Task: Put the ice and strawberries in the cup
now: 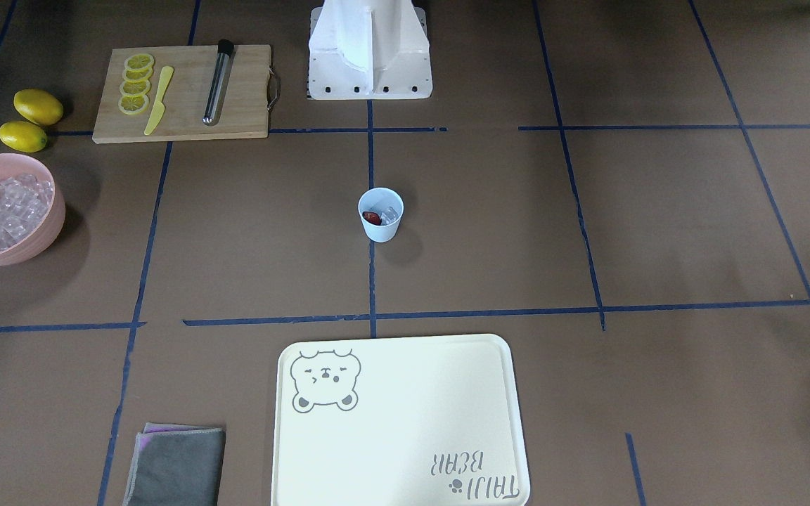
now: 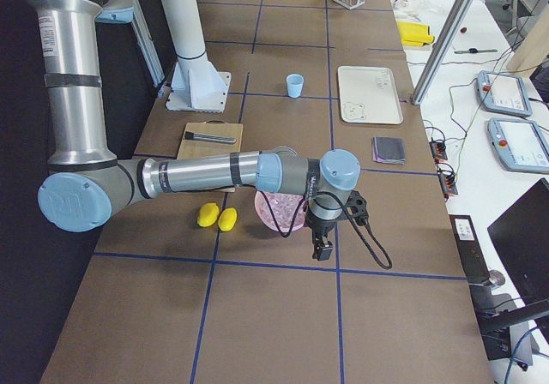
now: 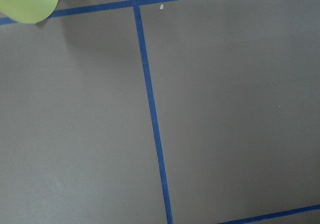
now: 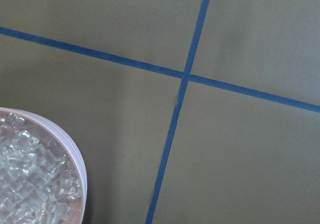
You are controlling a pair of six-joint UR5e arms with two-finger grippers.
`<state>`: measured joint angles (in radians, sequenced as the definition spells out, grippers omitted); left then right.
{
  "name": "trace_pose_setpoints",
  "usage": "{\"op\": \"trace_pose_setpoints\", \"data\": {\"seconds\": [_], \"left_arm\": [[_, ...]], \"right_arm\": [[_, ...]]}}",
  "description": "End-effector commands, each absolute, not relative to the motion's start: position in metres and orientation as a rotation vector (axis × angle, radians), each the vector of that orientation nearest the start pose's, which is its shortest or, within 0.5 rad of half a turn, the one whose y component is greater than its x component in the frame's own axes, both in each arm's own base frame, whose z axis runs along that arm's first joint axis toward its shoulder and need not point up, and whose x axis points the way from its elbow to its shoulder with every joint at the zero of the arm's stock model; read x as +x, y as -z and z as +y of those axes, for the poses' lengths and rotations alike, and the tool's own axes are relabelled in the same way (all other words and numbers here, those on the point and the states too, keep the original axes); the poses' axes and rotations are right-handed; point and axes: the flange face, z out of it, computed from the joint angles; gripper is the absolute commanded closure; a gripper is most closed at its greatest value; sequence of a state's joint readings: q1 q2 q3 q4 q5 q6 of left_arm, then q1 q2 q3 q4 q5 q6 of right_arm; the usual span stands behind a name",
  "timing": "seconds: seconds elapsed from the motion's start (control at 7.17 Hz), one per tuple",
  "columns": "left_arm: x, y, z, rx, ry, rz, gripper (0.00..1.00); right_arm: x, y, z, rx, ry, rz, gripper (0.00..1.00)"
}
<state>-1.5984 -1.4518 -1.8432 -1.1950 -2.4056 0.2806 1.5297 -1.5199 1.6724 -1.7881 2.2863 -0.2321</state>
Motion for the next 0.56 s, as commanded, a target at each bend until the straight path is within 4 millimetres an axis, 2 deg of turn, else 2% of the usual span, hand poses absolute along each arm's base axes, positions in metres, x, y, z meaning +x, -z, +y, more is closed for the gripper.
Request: {"op": "trace_pose_setpoints", "data": {"seconds": [0.0, 0.42], "left_arm": [[-0.0708, -0.6213, -0.4211, -0.065, -0.120, 0.844, 0.00], [-0.0700, -0.6258, -0.4233, -0.053, -0.124, 0.845, 0.00]], "right_arm": [[0.0443, -0.6058, -0.5064, -0.002, 0.204, -0.746, 0.00], [0.0434, -0.6065, -0.5070, -0.007, 0.201, -0.748, 0.00]]}}
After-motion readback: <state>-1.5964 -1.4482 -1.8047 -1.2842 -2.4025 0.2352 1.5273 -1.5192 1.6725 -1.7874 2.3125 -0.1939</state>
